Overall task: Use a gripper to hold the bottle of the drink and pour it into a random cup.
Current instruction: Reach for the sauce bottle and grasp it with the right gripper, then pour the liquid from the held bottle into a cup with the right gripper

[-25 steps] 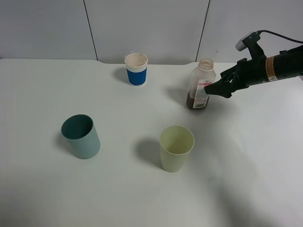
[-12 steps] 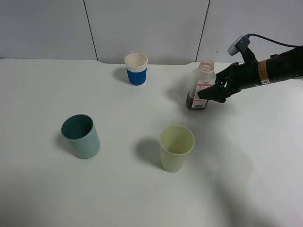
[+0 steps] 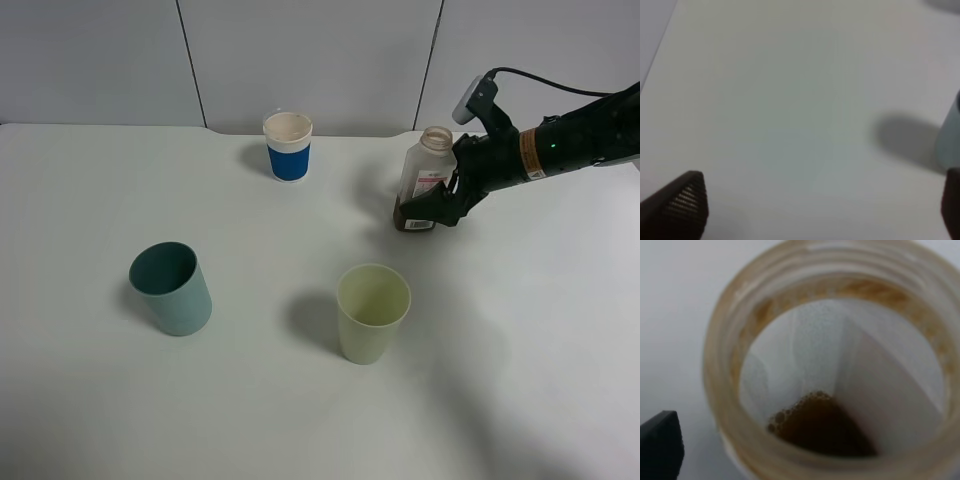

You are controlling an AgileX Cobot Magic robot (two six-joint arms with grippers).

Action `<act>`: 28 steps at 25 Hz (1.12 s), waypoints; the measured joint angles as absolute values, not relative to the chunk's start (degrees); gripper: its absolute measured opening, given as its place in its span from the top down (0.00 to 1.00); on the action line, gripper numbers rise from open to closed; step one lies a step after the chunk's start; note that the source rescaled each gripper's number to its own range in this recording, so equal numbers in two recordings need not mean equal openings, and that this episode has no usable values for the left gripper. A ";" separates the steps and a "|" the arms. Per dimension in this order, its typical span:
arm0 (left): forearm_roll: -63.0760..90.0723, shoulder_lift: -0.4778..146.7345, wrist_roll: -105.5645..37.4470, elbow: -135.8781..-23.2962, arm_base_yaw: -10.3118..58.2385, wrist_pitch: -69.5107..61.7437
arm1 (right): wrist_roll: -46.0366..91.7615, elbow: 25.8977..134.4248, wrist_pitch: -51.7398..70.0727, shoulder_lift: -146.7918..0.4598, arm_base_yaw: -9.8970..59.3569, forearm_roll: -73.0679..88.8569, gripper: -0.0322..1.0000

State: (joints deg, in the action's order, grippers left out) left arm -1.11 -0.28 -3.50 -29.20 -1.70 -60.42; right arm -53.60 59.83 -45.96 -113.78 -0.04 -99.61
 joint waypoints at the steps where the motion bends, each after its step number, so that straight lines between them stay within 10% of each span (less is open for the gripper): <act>1: -1.11 -0.28 -3.50 -29.20 -1.70 -60.42 | -53.47 59.83 -45.78 -113.78 -0.04 -99.61 0.00; 5: -1.11 -0.28 -3.50 -29.20 -1.70 -60.42 | -53.05 59.83 -45.36 -113.78 -0.04 -99.61 0.03; 14: -1.11 -0.28 -3.50 -29.20 -1.70 -60.42 | -53.00 59.83 -45.22 -113.78 -0.04 -99.61 0.55; 28: -1.11 -0.28 -3.50 -29.20 -1.70 -60.42 | -57.59 59.83 -45.22 -113.78 -0.04 -99.61 0.60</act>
